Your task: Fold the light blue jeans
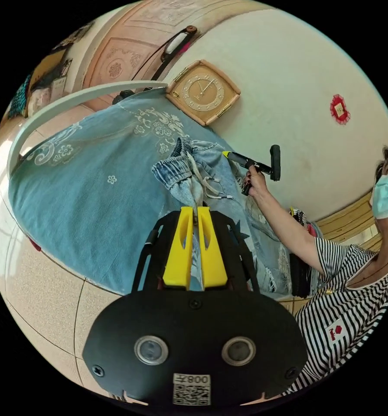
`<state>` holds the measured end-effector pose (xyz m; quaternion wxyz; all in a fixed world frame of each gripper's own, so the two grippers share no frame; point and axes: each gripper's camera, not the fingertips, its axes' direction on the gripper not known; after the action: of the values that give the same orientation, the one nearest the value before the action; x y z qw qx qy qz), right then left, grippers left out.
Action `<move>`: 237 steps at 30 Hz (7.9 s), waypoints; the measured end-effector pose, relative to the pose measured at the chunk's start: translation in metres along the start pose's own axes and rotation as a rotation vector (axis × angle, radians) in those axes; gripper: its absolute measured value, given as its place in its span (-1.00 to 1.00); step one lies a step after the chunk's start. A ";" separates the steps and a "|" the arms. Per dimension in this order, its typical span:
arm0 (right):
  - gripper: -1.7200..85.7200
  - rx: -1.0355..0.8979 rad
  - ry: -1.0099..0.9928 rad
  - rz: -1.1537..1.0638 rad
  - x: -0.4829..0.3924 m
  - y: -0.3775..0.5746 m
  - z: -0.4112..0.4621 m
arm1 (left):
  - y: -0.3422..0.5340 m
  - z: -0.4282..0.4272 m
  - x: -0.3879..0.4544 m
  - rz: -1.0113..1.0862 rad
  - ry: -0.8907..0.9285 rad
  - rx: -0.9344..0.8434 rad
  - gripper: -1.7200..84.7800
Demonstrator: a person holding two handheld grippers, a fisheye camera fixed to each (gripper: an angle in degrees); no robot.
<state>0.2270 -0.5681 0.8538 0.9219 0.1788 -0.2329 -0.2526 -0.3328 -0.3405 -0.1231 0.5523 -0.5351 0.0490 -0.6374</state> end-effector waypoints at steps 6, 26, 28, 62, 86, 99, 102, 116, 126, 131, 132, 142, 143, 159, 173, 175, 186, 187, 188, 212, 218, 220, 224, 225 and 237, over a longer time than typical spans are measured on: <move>-0.96 -0.192 0.011 0.131 0.024 0.027 0.037 | 0.030 0.064 -0.029 -0.176 -0.081 -0.140 -0.86; -0.80 0.129 0.284 1.089 0.051 0.587 -0.270 | 0.118 0.177 0.005 -0.339 0.174 -0.219 -0.86; -0.80 0.150 0.299 1.186 0.047 0.630 -0.274 | 0.130 0.178 0.029 -0.306 0.066 -0.193 -0.84; -0.91 0.442 -0.144 1.312 0.085 0.826 -0.205 | 0.268 0.551 0.532 1.011 0.108 -0.724 -0.93; -0.96 -0.090 -0.037 0.922 -0.038 0.609 -0.112 | 0.302 0.384 0.329 0.653 -0.090 -0.840 -0.96; -0.96 -0.245 0.489 0.612 -0.131 0.508 -0.090 | 0.202 0.208 0.186 0.322 0.149 -0.488 -0.92; -0.96 -0.280 0.403 0.685 -0.121 0.492 -0.101 | 0.169 0.179 0.138 0.207 0.183 -0.402 -0.88; -0.96 -0.087 0.065 0.570 -0.076 0.303 -0.119 | 0.021 0.139 -0.053 -0.279 0.267 -0.293 -0.85; -0.91 -0.164 0.040 0.361 -0.050 0.145 -0.040 | -0.001 0.076 -0.073 -0.287 0.238 -0.229 -0.95; -0.89 -0.191 0.086 0.342 -0.047 0.132 -0.019 | -0.022 0.051 -0.058 -0.229 0.255 -0.173 -0.95; -0.89 -0.185 0.081 0.341 -0.046 0.131 -0.021 | -0.035 0.049 -0.045 -0.172 0.236 -0.174 -0.95; -0.92 -0.150 0.016 0.380 -0.041 0.125 -0.043 | -0.063 0.008 -0.006 -0.131 -0.003 -0.084 -0.93; -0.93 -0.143 -0.017 0.390 -0.035 0.123 -0.050 | -0.065 0.005 -0.006 -0.132 0.005 -0.068 -0.93; -0.83 0.031 0.112 0.422 0.127 0.075 -0.171 | -0.325 0.186 0.179 0.389 0.101 -0.327 -0.73; -0.79 -0.268 0.220 0.194 0.176 -0.019 -0.117 | -0.434 0.293 0.256 0.456 -0.226 -0.513 -0.70; -0.81 -0.228 0.226 0.209 0.178 -0.019 -0.122 | -0.431 0.297 0.272 0.479 -0.309 -0.436 -0.75; -0.85 -0.179 0.179 0.280 0.190 -0.015 -0.148 | -0.440 0.312 0.327 0.455 -0.373 -0.379 -0.79; -0.85 -0.147 0.177 0.280 0.190 -0.010 -0.157 | -0.442 0.311 0.332 0.455 -0.361 -0.368 -0.78; -0.85 -0.125 0.197 0.277 0.190 -0.005 -0.166 | -0.443 0.310 0.335 0.458 -0.352 -0.362 -0.78; -0.89 -0.281 0.202 0.124 0.166 0.000 -0.164 | -0.448 0.340 0.411 0.641 -0.366 -0.530 -0.90; -0.91 -0.203 0.210 0.158 0.147 0.017 -0.199 | -0.438 0.306 0.434 0.681 -0.363 -0.473 -0.91; -0.91 -0.172 0.217 0.154 0.134 0.023 -0.216 | -0.431 0.286 0.442 0.691 -0.342 -0.445 -0.92; -0.91 -0.094 0.217 0.157 0.098 0.046 -0.256 | -0.416 0.249 0.452 0.690 -0.294 -0.402 -0.92; -0.91 -0.085 0.219 0.155 0.092 0.049 -0.262 | -0.410 0.237 0.454 0.692 -0.279 -0.386 -0.92; -0.92 0.018 0.197 0.138 -0.051 0.135 -0.336 | -0.307 0.134 0.448 0.717 -0.202 -0.419 -0.90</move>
<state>0.4142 -0.3601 0.6188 0.9540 0.1944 -0.1551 -0.1676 -0.3519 -0.4906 0.4156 0.6204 -0.6444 0.3061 -0.3257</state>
